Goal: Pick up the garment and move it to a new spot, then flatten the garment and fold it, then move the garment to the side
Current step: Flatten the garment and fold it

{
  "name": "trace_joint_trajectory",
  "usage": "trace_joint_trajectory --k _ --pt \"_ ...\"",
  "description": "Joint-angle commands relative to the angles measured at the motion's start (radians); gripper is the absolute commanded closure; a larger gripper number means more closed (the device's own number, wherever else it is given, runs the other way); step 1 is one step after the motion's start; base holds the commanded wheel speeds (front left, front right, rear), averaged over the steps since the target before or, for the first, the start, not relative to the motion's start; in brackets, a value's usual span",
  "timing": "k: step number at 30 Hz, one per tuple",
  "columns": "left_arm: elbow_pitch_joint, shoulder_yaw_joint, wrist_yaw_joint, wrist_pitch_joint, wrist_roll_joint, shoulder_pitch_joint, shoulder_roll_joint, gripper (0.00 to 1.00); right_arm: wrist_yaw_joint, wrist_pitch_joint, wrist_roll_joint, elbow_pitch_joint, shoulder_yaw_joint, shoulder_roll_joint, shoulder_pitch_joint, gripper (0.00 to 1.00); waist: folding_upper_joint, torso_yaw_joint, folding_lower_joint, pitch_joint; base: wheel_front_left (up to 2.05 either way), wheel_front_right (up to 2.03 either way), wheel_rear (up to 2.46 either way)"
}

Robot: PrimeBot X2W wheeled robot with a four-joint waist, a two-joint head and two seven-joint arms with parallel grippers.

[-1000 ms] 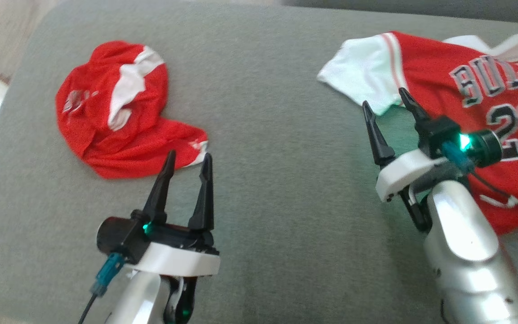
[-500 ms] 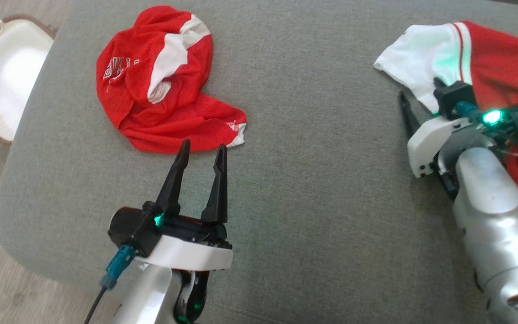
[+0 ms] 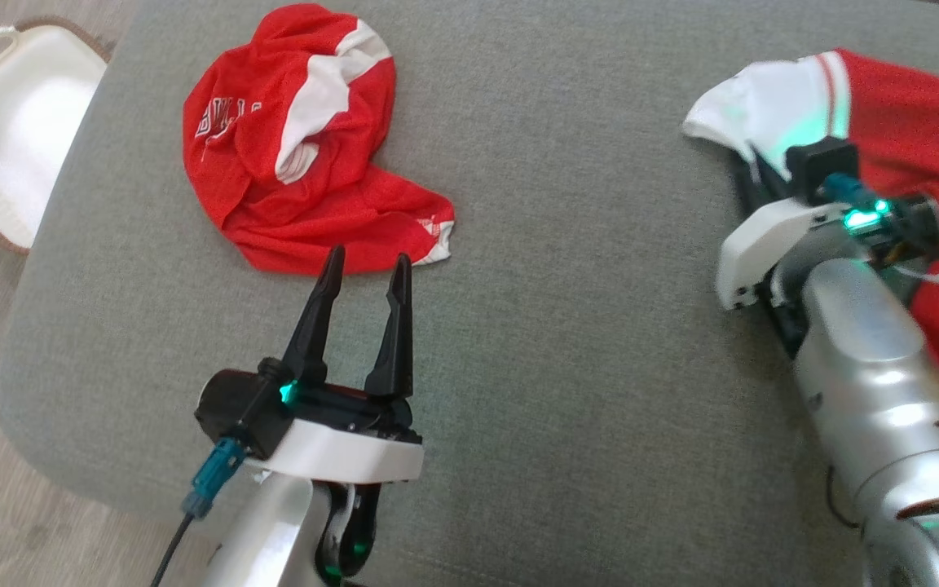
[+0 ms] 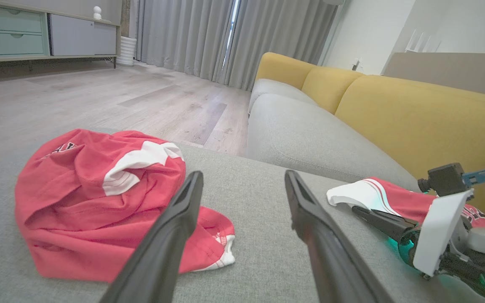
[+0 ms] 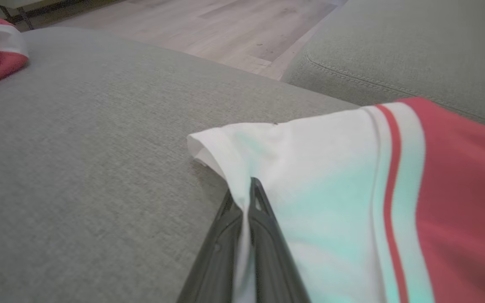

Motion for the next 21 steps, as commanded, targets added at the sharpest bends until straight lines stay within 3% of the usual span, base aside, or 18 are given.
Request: trace_joint_trajectory --k 1,2,4,7,12,15,16,17,21 --pt "-0.023 0.031 0.002 -0.006 0.000 -0.023 0.003 0.00 -0.001 -0.039 0.055 0.001 0.060 0.044 -0.013 1.00 0.0000 -0.012 0.0000 -0.015 0.00 0.00 0.00" --pt "-0.022 0.034 0.002 -0.006 0.002 -0.022 0.003 0.00 -0.001 -0.053 0.092 0.007 0.089 0.048 -0.011 1.00 0.0000 -0.017 0.0000 -0.021 0.00 0.00 0.00" --pt "-0.015 0.037 -0.003 -0.006 0.008 -0.020 0.003 0.00 -0.001 -0.078 0.303 -0.056 0.283 0.051 0.028 1.00 0.0000 -0.028 0.0000 -0.043 0.00 0.00 0.00" --pt "-0.012 0.047 -0.004 -0.006 0.016 -0.013 0.003 0.00 -0.001 -0.068 0.518 -0.206 0.514 0.051 0.085 1.00 0.0000 -0.053 0.0000 -0.062 0.00 0.00 0.00" --pt "-0.012 0.059 -0.008 -0.006 0.028 -0.001 0.003 0.00 -0.001 -0.020 0.759 -0.410 0.783 0.030 0.121 1.00 0.0000 -0.093 0.0000 -0.084 0.00 0.00 0.00" --pt "-0.012 0.064 -0.009 -0.006 0.031 0.004 0.003 0.00 -0.001 0.006 0.822 -0.461 0.859 -0.012 0.124 1.00 0.0000 -0.109 0.0000 -0.093 0.00 0.00 0.00" --pt "-0.011 0.068 -0.009 -0.006 0.031 0.007 0.003 0.00 -0.001 0.016 0.837 -0.473 0.890 -0.033 0.122 0.34 0.0000 -0.117 0.0000 -0.098 0.00 0.00 0.00" --pt "-0.010 0.071 -0.010 -0.006 0.032 0.010 0.003 0.00 -0.001 0.020 0.851 -0.479 0.910 -0.048 0.121 0.00 0.0000 -0.125 0.0000 -0.102 0.00 0.00 0.00" --pt "-0.007 0.085 -0.013 -0.006 0.038 0.021 0.003 0.00 -0.001 0.018 0.885 -0.471 0.930 -0.081 0.128 0.00 0.0000 -0.160 0.0000 -0.123 0.00 0.00 0.00"
